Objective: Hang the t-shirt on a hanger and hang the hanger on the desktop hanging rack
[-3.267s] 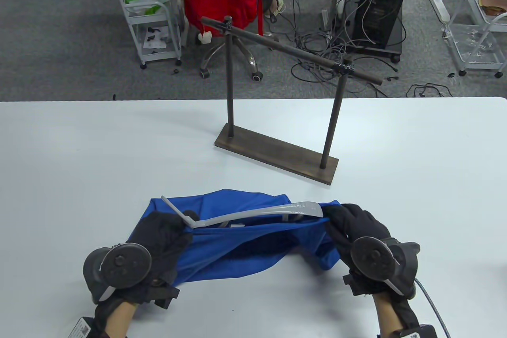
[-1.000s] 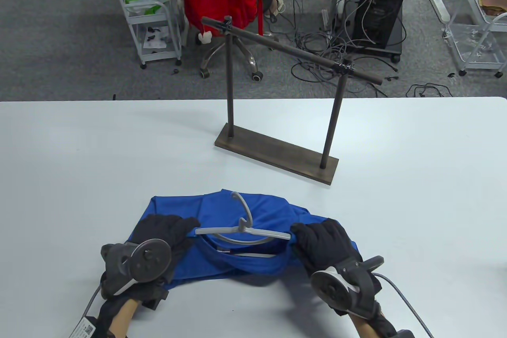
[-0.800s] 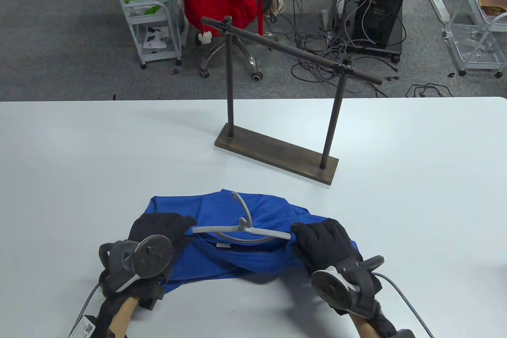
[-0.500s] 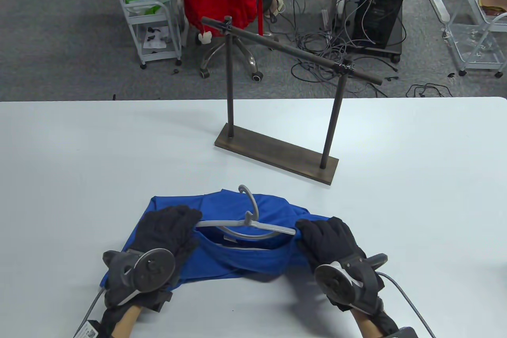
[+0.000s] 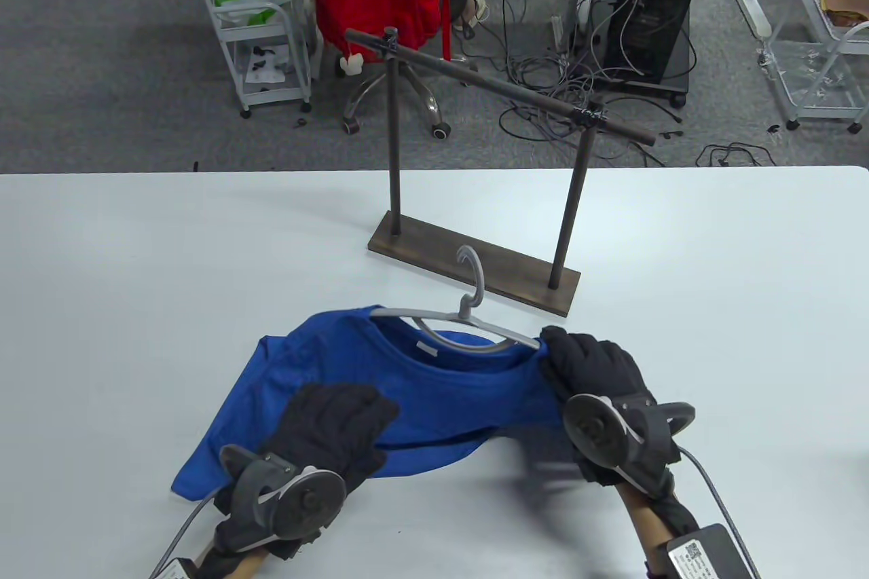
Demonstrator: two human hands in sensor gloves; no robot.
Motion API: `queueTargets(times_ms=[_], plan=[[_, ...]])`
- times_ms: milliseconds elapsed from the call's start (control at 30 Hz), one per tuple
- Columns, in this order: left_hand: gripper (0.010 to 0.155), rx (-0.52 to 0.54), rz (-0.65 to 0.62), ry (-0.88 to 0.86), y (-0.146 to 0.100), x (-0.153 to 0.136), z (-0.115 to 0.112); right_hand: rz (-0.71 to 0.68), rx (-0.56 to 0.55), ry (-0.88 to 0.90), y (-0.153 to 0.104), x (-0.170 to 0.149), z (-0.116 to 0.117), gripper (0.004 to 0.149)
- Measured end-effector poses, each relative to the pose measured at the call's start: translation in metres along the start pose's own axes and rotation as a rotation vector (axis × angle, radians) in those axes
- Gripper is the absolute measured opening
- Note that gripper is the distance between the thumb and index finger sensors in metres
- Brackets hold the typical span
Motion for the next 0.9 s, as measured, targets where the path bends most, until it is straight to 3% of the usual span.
queueTargets(times_ms=[233,400,533,700,833,900], plan=[[0.067,-0.017,-0.02,0.013,0.0,0.006,-0.003,0.102,-0.108,-0.071,0.092,0.003,-0.024,0.046],[0.066,-0.029,-0.023,0.01,0.0,0.006,-0.004,0.204,-0.091,-0.141,0.136,0.001,-0.021,0.045],[0.066,-0.037,-0.024,0.005,0.001,0.006,-0.004,0.262,-0.014,-0.186,0.148,-0.008,-0.005,0.046],[0.066,-0.038,-0.027,0.005,0.001,0.007,-0.004,0.225,0.053,-0.207,0.139,-0.016,0.021,0.046],[0.066,-0.039,-0.026,-0.003,0.001,0.006,-0.005,0.268,0.058,-0.183,0.132,-0.022,0.029,0.048],[0.066,-0.047,-0.024,-0.006,0.002,0.006,-0.007,0.264,0.081,-0.208,0.131,-0.023,0.028,0.056]])
Point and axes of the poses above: the tracker on the back of each hand, its own x axis roughly to the thumb side, its own y axis roughly from the wrist to the fingertips, z = x × y, the point moved 1 cm from there along y, roughly from the wrist to the fingertips, and after that the axes turned 15 degrees about -x, right-handed, at the moved point
